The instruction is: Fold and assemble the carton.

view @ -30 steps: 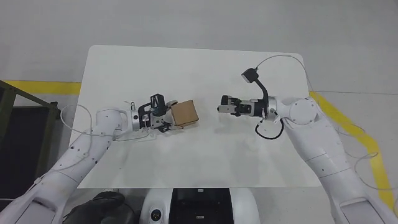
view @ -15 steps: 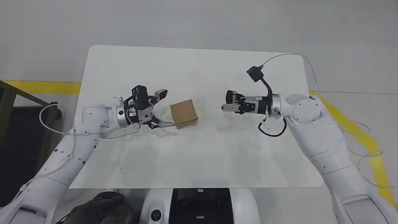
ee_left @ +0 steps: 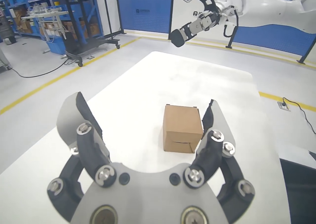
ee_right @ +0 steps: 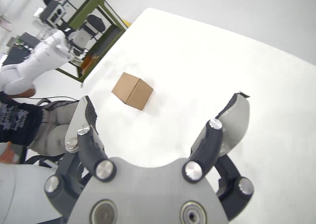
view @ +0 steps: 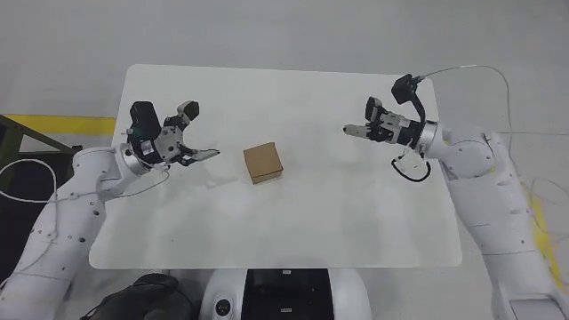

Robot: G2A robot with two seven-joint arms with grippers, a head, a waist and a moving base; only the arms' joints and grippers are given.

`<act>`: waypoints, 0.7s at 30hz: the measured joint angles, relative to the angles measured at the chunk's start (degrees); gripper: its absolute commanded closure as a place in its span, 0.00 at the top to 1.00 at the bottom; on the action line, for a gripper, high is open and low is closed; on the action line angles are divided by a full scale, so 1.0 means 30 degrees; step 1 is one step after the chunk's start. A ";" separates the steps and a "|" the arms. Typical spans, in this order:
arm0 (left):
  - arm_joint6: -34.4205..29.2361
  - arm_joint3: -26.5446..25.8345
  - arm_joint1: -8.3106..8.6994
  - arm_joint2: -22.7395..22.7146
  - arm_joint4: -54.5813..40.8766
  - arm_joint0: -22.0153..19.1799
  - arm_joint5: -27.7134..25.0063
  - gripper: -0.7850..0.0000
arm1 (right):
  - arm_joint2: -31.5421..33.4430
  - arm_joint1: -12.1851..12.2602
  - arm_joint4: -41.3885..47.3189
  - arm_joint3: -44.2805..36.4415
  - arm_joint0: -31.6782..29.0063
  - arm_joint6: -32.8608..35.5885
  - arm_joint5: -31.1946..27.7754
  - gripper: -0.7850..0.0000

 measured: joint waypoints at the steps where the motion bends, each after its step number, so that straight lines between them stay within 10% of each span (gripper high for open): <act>1: -0.0191 -0.0035 0.0020 -0.0251 -0.0284 0.0076 0.0090 1.00 | 0.0242 0.0055 -0.0583 -0.0153 -0.0088 -0.0320 0.0160 1.00; 21: -0.4699 0.0113 0.0115 -0.2924 -0.4255 -0.0143 0.1754 1.00 | 0.2823 0.0545 -0.7461 -0.2052 -0.1978 -0.7607 0.2187 1.00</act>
